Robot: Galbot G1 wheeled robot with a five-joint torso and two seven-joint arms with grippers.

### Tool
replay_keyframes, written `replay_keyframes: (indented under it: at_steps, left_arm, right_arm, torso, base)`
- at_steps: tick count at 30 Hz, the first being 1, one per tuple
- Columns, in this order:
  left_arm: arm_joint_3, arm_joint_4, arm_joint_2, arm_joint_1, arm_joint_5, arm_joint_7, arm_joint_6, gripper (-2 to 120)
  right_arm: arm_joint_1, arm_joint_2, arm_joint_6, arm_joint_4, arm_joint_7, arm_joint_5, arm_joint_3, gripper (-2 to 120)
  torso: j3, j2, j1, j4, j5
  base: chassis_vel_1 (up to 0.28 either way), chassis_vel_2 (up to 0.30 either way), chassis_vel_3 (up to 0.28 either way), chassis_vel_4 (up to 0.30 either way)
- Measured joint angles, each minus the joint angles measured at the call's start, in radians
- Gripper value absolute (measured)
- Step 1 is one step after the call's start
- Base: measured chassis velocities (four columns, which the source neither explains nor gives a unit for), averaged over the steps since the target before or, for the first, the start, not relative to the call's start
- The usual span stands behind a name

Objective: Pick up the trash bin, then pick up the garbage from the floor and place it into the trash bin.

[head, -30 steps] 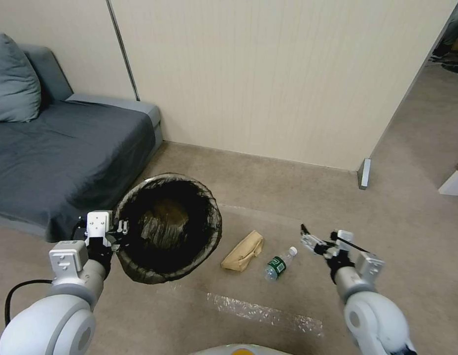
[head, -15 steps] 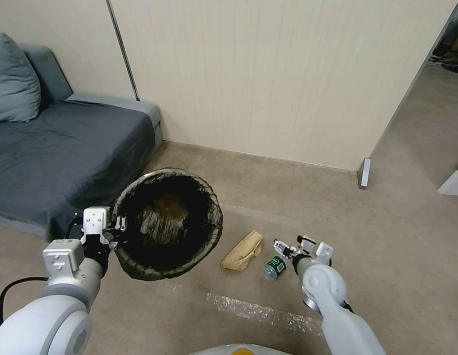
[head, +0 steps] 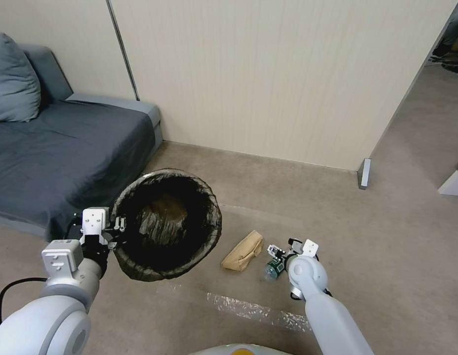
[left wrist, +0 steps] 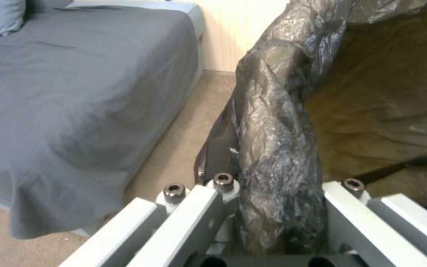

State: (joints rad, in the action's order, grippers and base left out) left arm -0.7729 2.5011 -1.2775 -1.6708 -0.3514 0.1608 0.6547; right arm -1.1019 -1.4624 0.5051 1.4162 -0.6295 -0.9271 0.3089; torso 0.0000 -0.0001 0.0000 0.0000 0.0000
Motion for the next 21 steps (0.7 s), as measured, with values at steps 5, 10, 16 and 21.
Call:
replay_keyframes:
  at_steps: [5, 10, 16, 21]
  left_arm:
    - [0.000, 0.000, 0.000, 0.000, 0.001, 0.000, -0.001, 1]
    - [0.001, 0.000, 0.000, -0.001, 0.001, 0.000, -0.002, 1]
    - [0.004, 0.000, -0.003, -0.002, 0.001, 0.000, -0.002, 1]
    - [0.004, 0.000, -0.004, -0.004, 0.001, 0.000, -0.003, 1]
  right_arm:
    - [0.022, -0.015, -0.013, -0.052, 0.007, 0.023, 0.003, 100]
    - [0.038, -0.032, -0.020, -0.106, 0.032, 0.062, 0.006, 100]
    - [0.049, -0.047, -0.028, -0.153, 0.041, 0.094, 0.012, 100]
    - [0.057, -0.056, -0.035, -0.184, 0.041, 0.106, 0.017, 100]
  torso:
    - [0.000, 0.000, 0.000, 0.0000, 0.0000]
    - [0.000, 0.000, 0.000, 0.0000, 0.0000]
    - [0.000, 0.000, 0.000, 0.0000, 0.0000]
    - [0.000, 0.000, 0.000, 0.0002, -0.0001]
  base:
    - [0.000, 0.000, 0.000, 0.000]
    - [0.000, 0.000, 0.000, 0.000]
    - [0.000, 0.000, 0.000, 0.000]
    - [0.000, 0.000, 0.000, 0.000]
